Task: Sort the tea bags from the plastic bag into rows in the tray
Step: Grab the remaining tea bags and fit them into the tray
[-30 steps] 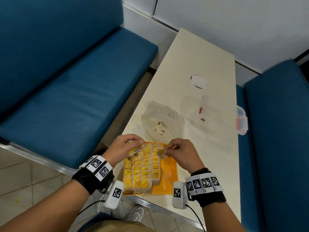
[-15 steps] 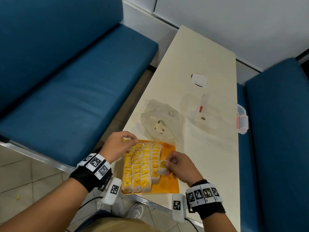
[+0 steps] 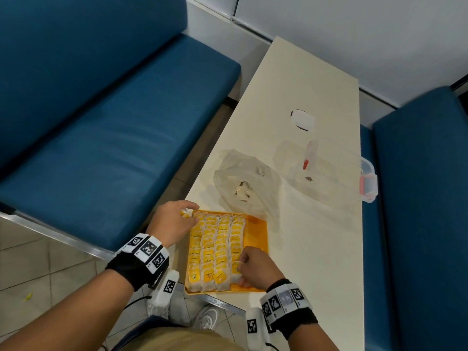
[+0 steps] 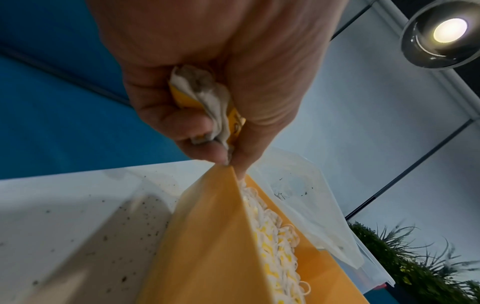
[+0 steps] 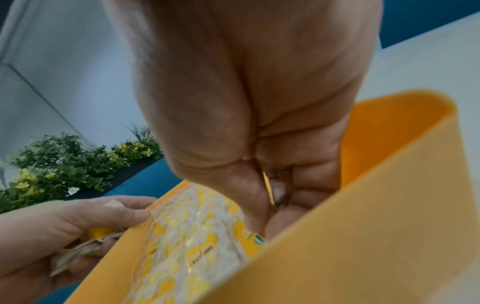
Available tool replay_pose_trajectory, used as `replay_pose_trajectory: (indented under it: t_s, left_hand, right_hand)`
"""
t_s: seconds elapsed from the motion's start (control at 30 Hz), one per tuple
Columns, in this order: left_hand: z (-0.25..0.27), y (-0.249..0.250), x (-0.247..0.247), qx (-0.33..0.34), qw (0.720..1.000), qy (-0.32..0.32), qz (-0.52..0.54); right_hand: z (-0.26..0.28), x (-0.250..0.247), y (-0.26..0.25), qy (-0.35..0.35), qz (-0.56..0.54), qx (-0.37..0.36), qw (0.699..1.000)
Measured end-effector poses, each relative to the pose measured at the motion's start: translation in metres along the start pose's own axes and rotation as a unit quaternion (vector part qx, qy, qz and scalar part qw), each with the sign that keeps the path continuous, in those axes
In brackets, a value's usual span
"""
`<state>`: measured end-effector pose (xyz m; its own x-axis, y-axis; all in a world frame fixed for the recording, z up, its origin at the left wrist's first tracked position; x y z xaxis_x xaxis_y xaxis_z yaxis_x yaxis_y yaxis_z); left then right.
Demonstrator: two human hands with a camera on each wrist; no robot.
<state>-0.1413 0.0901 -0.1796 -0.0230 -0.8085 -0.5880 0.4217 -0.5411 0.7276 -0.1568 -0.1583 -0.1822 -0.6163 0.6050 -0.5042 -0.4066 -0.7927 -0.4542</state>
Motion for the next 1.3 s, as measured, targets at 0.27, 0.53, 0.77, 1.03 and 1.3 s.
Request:
replay_pose_trajectory:
  t_s: [0.27, 0.53, 0.77, 1.03, 1.3]
  left_hand:
    - [0.001, -0.001, 0.0, 0.011, 1.0, -0.002, 0.023]
    - [0.002, -0.002, 0.0, 0.007, 1.0, -0.007, 0.027]
    - [0.001, -0.002, -0.003, -0.008, 0.999, -0.021, 0.043]
    - [0.018, 0.034, -0.003, -0.008, 0.934, -0.144, 0.327]
    - [0.027, 0.057, 0.018, -0.007, 0.906, -0.201, 0.372]
  right_hand:
    - [-0.003, 0.01, 0.007, 0.03, -0.014, 0.014, 0.999]
    - [-0.003, 0.013, 0.007, 0.062, -0.018, 0.005, 0.998]
    - [0.0, 0.014, 0.005, 0.074, -0.005, 0.008, 0.997]
    - [0.028, -0.032, -0.053, 0.16, -0.062, -0.207, 0.963]
    - [0.038, -0.021, -0.097, 0.129, -0.136, -0.245, 0.951]
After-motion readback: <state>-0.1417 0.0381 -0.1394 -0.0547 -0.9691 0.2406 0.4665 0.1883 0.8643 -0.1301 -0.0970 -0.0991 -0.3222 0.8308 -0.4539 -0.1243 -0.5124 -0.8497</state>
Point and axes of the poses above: each hand's wrist, its own z-axis away from the middle knuckle, its own x-axis out of the palm, y = z × x, the point moved 1 cm from there along -z, towards the middle knuckle, and after that the axes turned 6 degrees about -z, right-handed, at the moved point
